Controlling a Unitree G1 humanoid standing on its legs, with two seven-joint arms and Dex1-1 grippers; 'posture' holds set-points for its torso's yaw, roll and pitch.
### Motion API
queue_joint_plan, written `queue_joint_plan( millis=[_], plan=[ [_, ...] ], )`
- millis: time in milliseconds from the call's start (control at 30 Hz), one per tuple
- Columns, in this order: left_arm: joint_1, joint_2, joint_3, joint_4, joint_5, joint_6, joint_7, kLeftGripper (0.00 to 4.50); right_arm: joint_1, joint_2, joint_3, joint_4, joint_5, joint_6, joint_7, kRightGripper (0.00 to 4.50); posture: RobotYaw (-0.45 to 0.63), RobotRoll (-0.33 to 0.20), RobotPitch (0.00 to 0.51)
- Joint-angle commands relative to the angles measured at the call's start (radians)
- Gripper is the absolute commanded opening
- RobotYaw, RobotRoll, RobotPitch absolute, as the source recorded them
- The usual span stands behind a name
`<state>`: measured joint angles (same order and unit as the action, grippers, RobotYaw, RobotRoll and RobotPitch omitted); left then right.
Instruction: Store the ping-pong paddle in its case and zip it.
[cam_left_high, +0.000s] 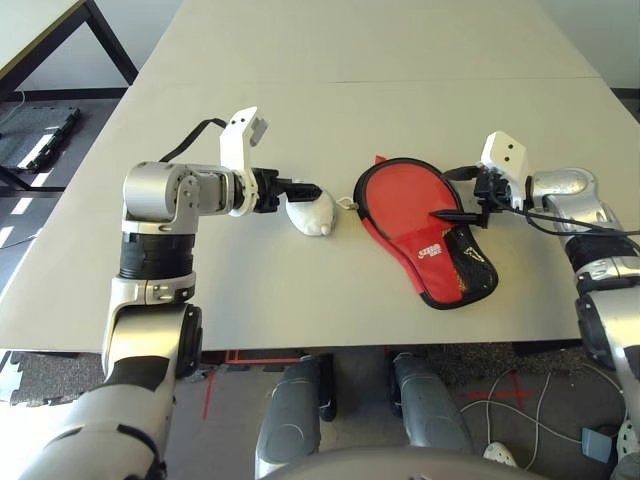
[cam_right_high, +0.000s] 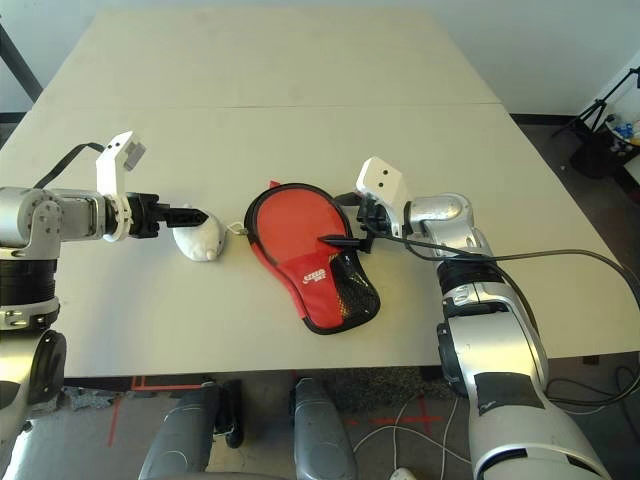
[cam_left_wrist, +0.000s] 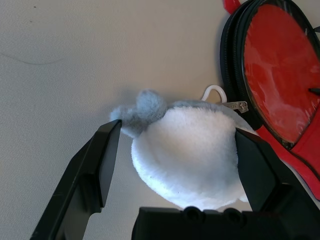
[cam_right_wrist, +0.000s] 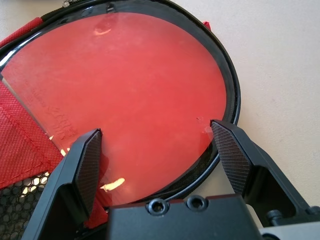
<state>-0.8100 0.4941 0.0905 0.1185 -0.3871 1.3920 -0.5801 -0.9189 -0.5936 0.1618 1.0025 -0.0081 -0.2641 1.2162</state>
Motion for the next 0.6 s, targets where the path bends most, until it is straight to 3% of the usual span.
queue_joint_plan(
  millis=[33, 367, 467, 600],
  plan=[
    [0.031, 0.005, -0.033, 0.024, 0.005, -0.007, 0.014, 4.50, 0.039, 0.008, 0.029, 0.032, -0.053, 0.015, -0.021, 4.48, -0.01, 0.000, 0.214],
    [0.064, 0.004, -0.096, -0.041, -0.038, 0.014, -0.008, 4.50, 0.036, 0.012, 0.030, 0.034, -0.055, 0.019, -0.035, 4.48, -0.02, 0.000, 0.220],
    [0.074, 0.012, -0.109, -0.059, -0.051, 0.011, -0.017, 3.90, 0.040, 0.013, 0.031, 0.032, -0.055, 0.018, -0.036, 4.50, -0.02, 0.000, 0.220],
    [0.069, 0.015, -0.112, -0.061, -0.047, -0.018, -0.012, 2.64, 0.053, 0.013, 0.038, 0.022, -0.059, 0.014, -0.033, 4.50, -0.02, 0.000, 0.219]
  ],
)
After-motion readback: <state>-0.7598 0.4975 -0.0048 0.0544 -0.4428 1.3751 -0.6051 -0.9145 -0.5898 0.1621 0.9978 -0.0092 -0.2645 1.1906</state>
